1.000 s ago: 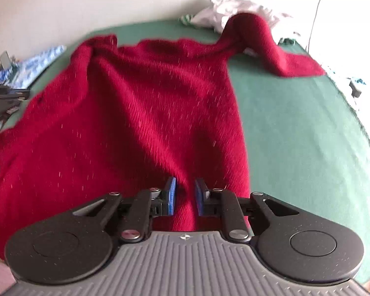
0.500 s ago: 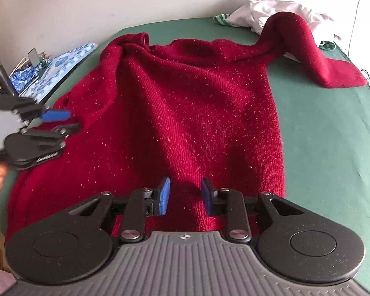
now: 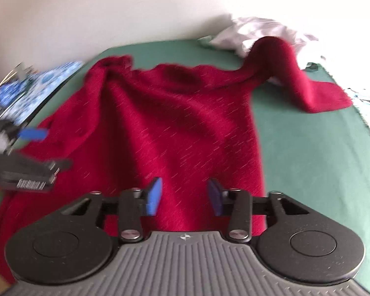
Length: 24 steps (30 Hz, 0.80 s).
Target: Fold clothes
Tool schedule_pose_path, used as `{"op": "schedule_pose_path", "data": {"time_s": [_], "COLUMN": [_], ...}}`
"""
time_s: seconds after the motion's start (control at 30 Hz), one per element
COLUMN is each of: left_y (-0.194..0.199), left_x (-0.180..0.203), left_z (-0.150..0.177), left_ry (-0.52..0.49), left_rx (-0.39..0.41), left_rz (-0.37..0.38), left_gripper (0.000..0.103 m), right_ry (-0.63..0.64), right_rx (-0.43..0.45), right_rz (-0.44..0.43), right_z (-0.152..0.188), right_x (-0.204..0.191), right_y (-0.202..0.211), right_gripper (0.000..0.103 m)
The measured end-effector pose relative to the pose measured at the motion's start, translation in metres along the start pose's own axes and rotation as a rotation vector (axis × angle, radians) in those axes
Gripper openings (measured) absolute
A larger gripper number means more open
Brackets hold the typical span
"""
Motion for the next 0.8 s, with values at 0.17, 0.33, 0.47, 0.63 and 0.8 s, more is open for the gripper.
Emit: {"op": "schedule_pose_path", "data": {"time_s": [0.17, 0.33, 0.47, 0.63, 0.8], "left_y": [-0.002, 0.019, 0.031, 0.003, -0.002], "left_x": [-0.011, -0.065, -0.129, -0.188, -0.216], "left_z": [-0.001, 0.004, 0.020, 0.067, 0.084], "left_ry": [0.107, 0.173, 0.244, 0.308, 0.360], "left_rx": [0.005, 0.023, 0.003, -0.214, -0.316], "left_rz": [0.057, -0.088, -0.242, -0.435, -0.540], "left_gripper": [0.019, 0.016, 0.016, 0.024, 0.027], "right_ry": [-0.108, -0.103, -0.106, -0.080, 0.072], "right_rx": [-0.041, -0.007, -0.018, -0.007, 0.094], "right_rz": [0.090, 0.091, 0.104, 0.097, -0.008], "right_z": [-0.006, -0.013, -0.012, -0.026, -0.074], "right_x": [0.032, 0.042, 0.051, 0.046, 0.016], "right_y": [-0.029, -0.022, -0.024, -0.020, -0.021], "right_gripper": [0.007, 0.006, 0.007, 0.027, 0.051]}}
Point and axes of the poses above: each gripper's, at about its wrist camera, not at the fingertips, and y roughly against the way its jaws point, x to its right, z to its underside, the point moved 9 cm from there along -y, roughly the way its jaws point, and after that the axes turned 12 degrees about -y, right-handed, at the moved point
